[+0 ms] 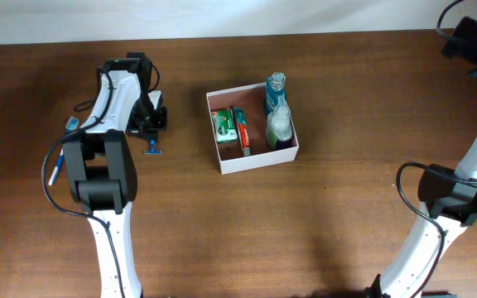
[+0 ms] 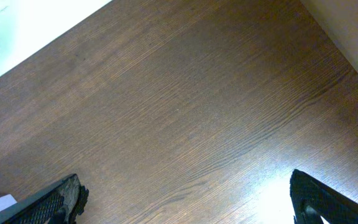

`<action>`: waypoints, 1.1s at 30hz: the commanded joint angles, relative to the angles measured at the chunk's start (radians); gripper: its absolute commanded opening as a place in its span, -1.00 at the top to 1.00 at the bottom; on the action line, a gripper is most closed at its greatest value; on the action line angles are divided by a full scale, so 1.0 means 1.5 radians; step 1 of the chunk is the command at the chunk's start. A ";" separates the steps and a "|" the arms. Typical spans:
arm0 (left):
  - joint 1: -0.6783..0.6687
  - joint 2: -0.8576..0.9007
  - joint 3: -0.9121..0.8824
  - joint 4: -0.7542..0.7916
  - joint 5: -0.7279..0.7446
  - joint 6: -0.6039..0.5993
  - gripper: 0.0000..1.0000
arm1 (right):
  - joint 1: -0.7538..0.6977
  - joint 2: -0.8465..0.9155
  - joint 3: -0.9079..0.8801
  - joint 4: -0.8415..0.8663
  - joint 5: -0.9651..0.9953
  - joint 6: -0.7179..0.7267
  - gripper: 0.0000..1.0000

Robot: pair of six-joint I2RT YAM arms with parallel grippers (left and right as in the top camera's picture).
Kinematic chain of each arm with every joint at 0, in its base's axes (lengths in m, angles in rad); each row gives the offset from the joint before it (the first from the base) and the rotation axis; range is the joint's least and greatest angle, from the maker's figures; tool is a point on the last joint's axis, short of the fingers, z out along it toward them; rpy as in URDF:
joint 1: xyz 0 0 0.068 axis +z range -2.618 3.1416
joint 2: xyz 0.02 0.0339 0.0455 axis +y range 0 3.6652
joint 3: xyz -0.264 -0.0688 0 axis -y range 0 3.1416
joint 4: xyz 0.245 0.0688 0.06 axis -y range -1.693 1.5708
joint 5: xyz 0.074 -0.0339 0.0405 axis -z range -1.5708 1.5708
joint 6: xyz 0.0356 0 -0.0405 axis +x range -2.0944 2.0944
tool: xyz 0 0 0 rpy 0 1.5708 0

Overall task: Pack container
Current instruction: 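Lift the blue razor and carry it over the pink box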

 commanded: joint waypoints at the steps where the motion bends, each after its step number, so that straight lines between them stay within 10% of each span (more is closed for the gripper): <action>1: 0.002 -0.008 0.000 -0.009 0.013 0.006 0.88 | -0.002 0.012 -0.002 -0.004 -0.002 0.003 -0.97; 20: -0.081 -0.029 0.459 -0.243 0.266 -0.041 0.87 | -0.002 0.012 -0.002 -0.004 -0.002 0.003 -0.97; 33: -0.285 -0.026 0.471 -0.186 0.140 -0.291 0.85 | -0.002 0.012 -0.002 -0.004 -0.002 0.003 -0.97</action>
